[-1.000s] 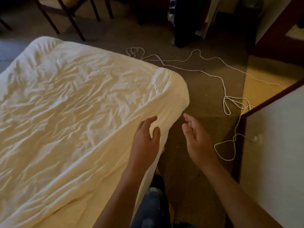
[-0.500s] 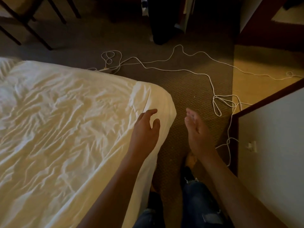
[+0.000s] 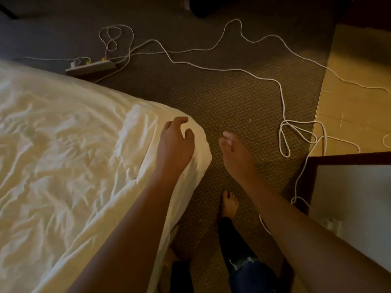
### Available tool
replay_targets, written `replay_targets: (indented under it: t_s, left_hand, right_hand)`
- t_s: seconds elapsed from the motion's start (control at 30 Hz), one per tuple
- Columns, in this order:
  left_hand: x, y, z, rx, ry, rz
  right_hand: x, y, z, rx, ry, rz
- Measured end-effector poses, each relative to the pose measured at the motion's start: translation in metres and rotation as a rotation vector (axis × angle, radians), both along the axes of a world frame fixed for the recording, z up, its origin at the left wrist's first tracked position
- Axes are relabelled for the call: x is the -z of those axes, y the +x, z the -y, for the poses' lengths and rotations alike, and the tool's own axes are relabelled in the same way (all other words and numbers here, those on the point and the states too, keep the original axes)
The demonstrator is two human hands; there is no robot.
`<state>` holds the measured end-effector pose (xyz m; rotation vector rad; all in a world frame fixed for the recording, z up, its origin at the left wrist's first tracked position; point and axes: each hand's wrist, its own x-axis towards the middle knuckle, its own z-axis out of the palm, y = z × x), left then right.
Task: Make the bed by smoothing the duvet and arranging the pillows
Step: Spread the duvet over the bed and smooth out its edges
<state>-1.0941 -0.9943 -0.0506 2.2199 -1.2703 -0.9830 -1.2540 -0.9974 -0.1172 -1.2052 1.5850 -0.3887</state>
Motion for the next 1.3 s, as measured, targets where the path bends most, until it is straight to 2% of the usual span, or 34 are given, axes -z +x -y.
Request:
replay_targets:
  t_s: [0.2,0.37,0.47,0.63,0.8,0.87,0.93,1.03,1.13,1.2,1.3]
  left_hand:
    - [0.079,0.008,0.045,0.045,0.072,0.146]
    - [0.125,0.018,0.052,0.126,0.184,0.28]
    - [0.137,0.022,0.051,0.155,0.166,0.347]
    - [0.14,0.026,0.055,0.12,0.166,0.313]
    - [0.144,0.024,0.052,0.143,0.135,0.385]
    - [0.149,0.023,0.047,0.164,0.109,0.428]
    - [0.152,0.023,0.044,0.183,0.097,0.461]
    - [0.156,0.023,0.041,0.196,0.081,0.487]
    - [0.155,0.024,0.039,0.207,0.088,0.471]
    - [0.15,0.024,0.037,0.218,0.121,0.412]
    - [0.131,0.022,0.036,0.206,0.173,0.205]
  right_hand:
    - [0.116,0.021,0.03,-0.034,0.249,0.011]
    - [0.19,0.041,0.04,0.095,0.592,0.07]
    - [0.198,0.052,0.044,0.143,0.792,0.157]
    - [0.201,0.05,0.044,0.23,0.761,0.266]
    - [0.223,0.048,0.02,0.254,0.881,0.315]
    - [0.246,0.051,0.013,0.302,0.824,0.376]
    - [0.25,0.055,0.015,0.34,0.771,0.345]
    - [0.242,0.057,0.02,0.402,0.626,0.252]
    - [0.223,0.052,0.02,0.493,0.475,0.271]
    - [0.203,0.05,0.02,0.519,0.343,0.286]
    - [0.155,0.049,0.035,0.468,0.146,0.309]
